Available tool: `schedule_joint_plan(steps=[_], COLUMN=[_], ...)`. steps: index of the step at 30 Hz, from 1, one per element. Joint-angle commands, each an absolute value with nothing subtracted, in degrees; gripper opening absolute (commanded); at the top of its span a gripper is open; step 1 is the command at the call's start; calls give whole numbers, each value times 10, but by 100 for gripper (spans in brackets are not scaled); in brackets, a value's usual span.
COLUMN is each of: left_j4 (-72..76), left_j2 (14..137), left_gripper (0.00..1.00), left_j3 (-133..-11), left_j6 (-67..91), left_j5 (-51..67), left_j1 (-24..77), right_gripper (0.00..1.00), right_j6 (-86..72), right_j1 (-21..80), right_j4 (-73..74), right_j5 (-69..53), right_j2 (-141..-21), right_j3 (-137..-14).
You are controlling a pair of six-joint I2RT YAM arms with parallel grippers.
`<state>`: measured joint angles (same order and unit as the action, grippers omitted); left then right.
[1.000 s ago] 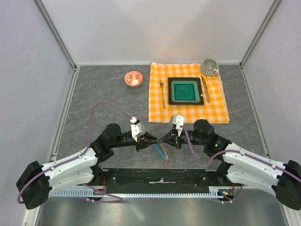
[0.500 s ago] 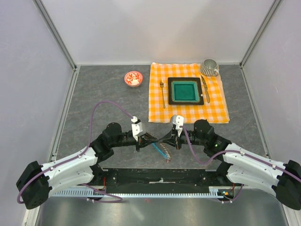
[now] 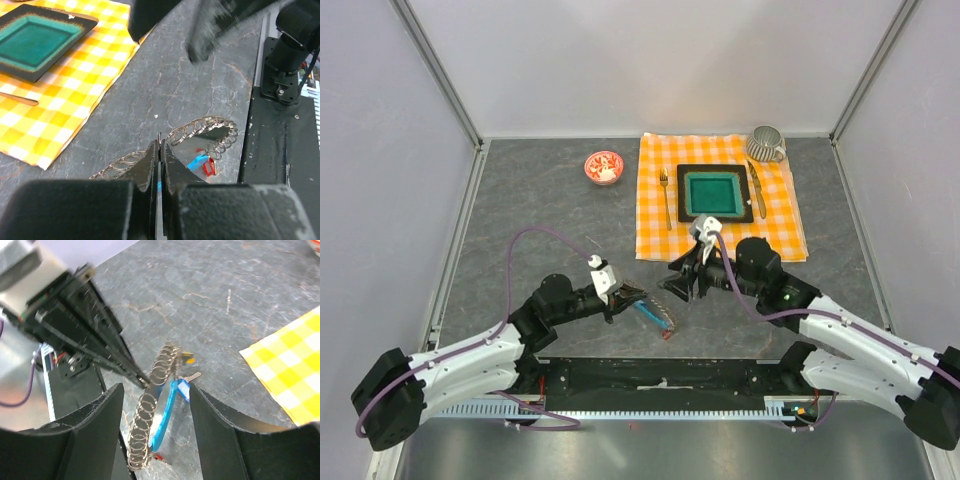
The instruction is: Put the keys on the keyring
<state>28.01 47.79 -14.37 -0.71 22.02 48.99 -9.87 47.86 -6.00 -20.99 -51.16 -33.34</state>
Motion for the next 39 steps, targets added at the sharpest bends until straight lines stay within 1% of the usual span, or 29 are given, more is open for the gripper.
schedule_joint_plan(steps=[1,3,5,8,14,17,23,28,31,32,34,39], left_j4=[363,363,368,369,346,327,320,311,310,309,308,303], left_j2=[447,426,401,377,309,275,238,229,229,229,233,240], left_gripper=[2,2,2,2,2,2,2,2,2,2,2,2], left_j3=[-126,-113,-96,-77,-51,-47,-40,-40,-39,-40,-41,-45], left_j6=[-25,-25,-28,-33,-41,-38,-33,-32,-33,-32,-33,-35], left_j5=[164,155,147,139,125,124,119,119,116,116,118,116], left_j1=[490,490,490,490,490,490,490,490,490,490,490,490], right_gripper=[65,71,74,84,92,94,93,90,86,83,80,68], right_j6=[-209,-251,-281,-307,-318,-314,-326,-341,-348,-355,-361,-388], right_j1=[442,425,412,399,360,338,287,223,183,176,153,135], right_j4=[32,72,100,151,275,343,408,439,461,466,474,468], right_j5=[-169,-156,-144,-107,-7,52,99,97,104,112,126,150], right_j2=[-547,-565,-576,-586,-603,-613,-617,-617,-618,-618,-614,-599], right_j3=[-402,-423,-435,-452,-486,-503,-495,-456,-439,-435,-421,-390])
